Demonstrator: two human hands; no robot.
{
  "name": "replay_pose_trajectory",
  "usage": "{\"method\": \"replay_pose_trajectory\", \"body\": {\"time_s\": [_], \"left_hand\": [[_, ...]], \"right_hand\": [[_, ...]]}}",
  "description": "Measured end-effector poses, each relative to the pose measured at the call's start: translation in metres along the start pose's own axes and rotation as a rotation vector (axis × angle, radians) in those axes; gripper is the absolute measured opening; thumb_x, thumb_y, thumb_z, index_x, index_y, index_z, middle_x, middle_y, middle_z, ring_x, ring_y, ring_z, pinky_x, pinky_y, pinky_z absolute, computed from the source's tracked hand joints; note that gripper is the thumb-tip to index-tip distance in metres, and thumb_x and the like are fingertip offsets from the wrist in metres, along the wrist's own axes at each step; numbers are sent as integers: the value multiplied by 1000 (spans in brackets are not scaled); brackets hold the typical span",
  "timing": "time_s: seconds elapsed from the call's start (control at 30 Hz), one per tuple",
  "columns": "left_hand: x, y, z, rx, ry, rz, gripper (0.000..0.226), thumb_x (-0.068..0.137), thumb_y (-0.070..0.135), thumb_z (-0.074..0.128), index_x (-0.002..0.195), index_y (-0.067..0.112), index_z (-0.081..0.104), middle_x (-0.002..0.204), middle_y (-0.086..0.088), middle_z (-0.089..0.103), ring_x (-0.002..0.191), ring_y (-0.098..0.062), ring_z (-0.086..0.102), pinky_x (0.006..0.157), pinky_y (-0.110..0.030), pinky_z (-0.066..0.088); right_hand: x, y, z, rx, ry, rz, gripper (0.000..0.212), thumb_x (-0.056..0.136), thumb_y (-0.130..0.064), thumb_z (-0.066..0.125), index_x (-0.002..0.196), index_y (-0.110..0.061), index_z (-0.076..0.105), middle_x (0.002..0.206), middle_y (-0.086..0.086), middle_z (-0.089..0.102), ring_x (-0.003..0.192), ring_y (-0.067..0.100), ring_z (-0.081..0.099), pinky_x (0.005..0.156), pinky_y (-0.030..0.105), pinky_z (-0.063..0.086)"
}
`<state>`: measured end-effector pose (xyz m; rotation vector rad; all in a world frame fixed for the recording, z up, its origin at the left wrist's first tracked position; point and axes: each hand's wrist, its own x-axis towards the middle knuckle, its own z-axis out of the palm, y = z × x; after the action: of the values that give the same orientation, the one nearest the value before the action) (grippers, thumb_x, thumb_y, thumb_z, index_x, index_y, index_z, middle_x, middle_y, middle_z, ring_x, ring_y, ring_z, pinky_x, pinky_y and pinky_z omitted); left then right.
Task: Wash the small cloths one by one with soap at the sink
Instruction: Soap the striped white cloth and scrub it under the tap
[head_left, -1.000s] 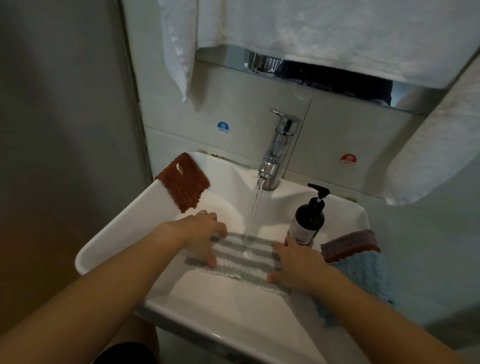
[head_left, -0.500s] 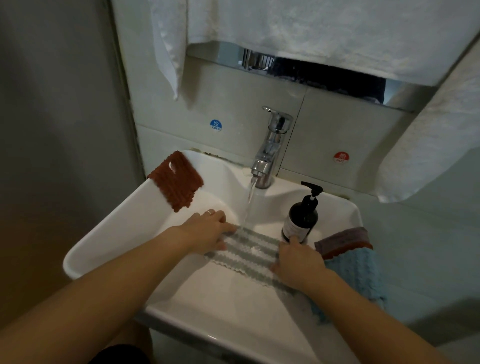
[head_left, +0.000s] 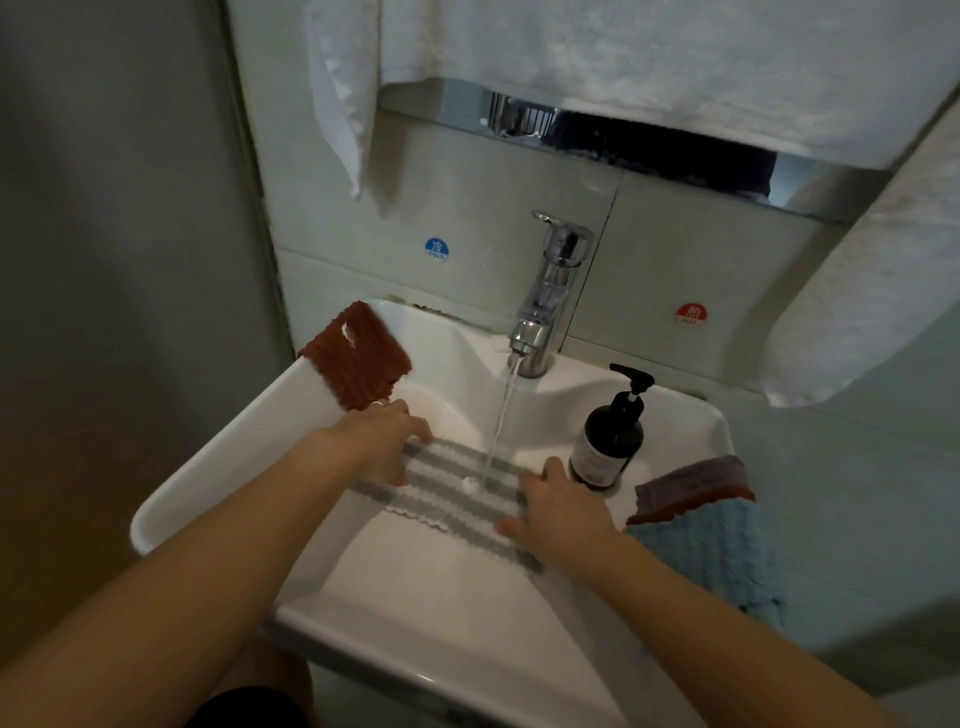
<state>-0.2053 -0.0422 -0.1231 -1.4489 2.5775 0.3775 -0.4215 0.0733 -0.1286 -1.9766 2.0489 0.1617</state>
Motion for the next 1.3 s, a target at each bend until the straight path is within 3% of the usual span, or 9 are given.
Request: {"method": "replay_pose_trajectory", "body": {"time_s": [0.17,0.37,0.77,0.93,1.03,1.1,1.17,1.3], "left_hand": [[-11,-10,-6,20,-86,-22,70,71,35,85,130,39,49,119,4,47,104,-16,44,95,-36,48],[-16,-5,-5,0,-193,26,70,68,38,86,126,38,48,111,5,45,104,-17,45,90,-33,46],[-16,21,10,-5,-35,128,59,83,50,68,136,36,47,121,5,46,107,-14,40,90,-32,42],[-13,17,9,3,-38,101,60,83,48,70,137,39,46,125,4,45,114,-18,42,95,-36,43],[-14,17,3,-27,-46,90,71,78,42,77,140,37,42,128,4,47,116,-18,44,97,-36,42],[-15,19,-9,-166,61,94,82,76,33,81,145,32,36,131,3,48,117,-16,47,98,-33,43],[-15,27,-34,-422,280,102,85,78,27,81,148,29,32,133,2,49,115,-13,50,94,-26,43],[-13,60,-101,-749,601,189,84,87,13,70,152,36,20,131,6,47,108,-8,54,88,-26,50]], "right_hand": [[2,-8,1,6,-25,-61,63,89,-53,58,137,-17,42,120,6,37,104,29,56,82,37,50],[-3,1,-1,-57,-82,-63,71,85,-60,59,140,-20,38,127,6,37,109,29,54,83,38,49],[-6,27,-7,-98,-68,56,65,86,-54,60,137,-18,44,135,10,39,115,32,53,89,42,50],[-4,27,-6,-64,-66,51,68,83,-57,63,136,-18,43,134,9,39,114,30,52,89,42,50],[-4,25,-5,-71,-60,34,70,82,-57,64,136,-18,42,131,9,39,113,31,51,85,39,49],[-4,25,-5,-75,-60,32,72,82,-58,64,137,-18,40,133,10,38,114,32,51,85,40,48],[-4,25,-6,-75,-64,37,73,82,-58,65,137,-19,39,134,10,37,115,32,50,85,40,48],[-5,23,-8,-65,-66,34,72,82,-57,66,136,-17,40,133,11,38,114,32,51,83,39,48]]}}
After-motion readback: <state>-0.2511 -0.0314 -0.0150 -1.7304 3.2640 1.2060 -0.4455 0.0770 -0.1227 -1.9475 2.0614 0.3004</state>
